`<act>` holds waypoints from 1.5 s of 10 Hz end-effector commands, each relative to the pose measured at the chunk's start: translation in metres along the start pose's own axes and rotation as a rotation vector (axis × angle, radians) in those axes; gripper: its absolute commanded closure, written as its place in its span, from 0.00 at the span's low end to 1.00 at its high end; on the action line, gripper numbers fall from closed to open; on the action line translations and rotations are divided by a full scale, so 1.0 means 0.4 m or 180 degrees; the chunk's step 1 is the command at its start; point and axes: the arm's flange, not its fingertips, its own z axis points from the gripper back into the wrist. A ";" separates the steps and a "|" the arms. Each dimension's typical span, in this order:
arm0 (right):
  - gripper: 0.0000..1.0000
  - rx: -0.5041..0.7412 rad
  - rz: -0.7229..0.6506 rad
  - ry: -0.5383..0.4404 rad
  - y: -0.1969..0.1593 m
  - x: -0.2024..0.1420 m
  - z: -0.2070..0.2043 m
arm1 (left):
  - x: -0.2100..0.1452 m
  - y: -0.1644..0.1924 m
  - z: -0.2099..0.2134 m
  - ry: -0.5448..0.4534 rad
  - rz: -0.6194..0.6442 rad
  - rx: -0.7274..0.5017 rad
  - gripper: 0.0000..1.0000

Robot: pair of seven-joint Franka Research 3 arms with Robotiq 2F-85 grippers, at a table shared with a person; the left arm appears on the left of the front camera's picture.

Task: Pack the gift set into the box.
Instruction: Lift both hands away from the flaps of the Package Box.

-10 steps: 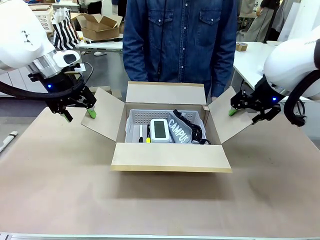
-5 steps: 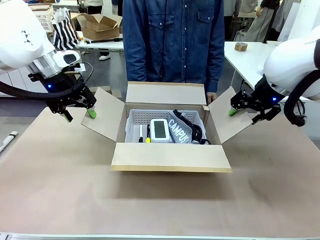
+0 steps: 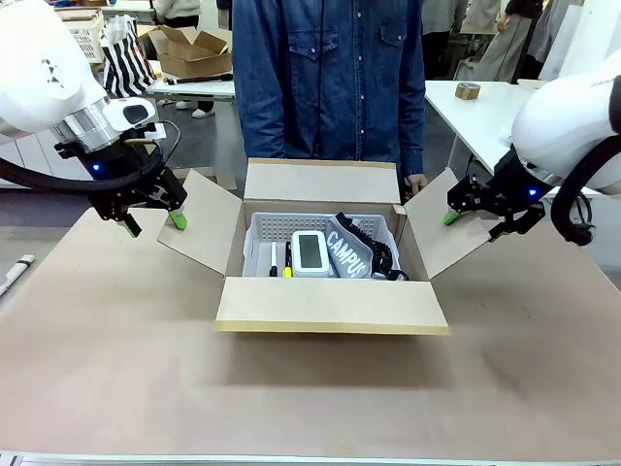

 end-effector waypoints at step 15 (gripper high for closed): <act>0.00 0.2098 0.0160 0.0104 -0.019 -0.178 0.376 | -0.139 0.110 0.286 0.0347 -0.0803 -0.1869 0.00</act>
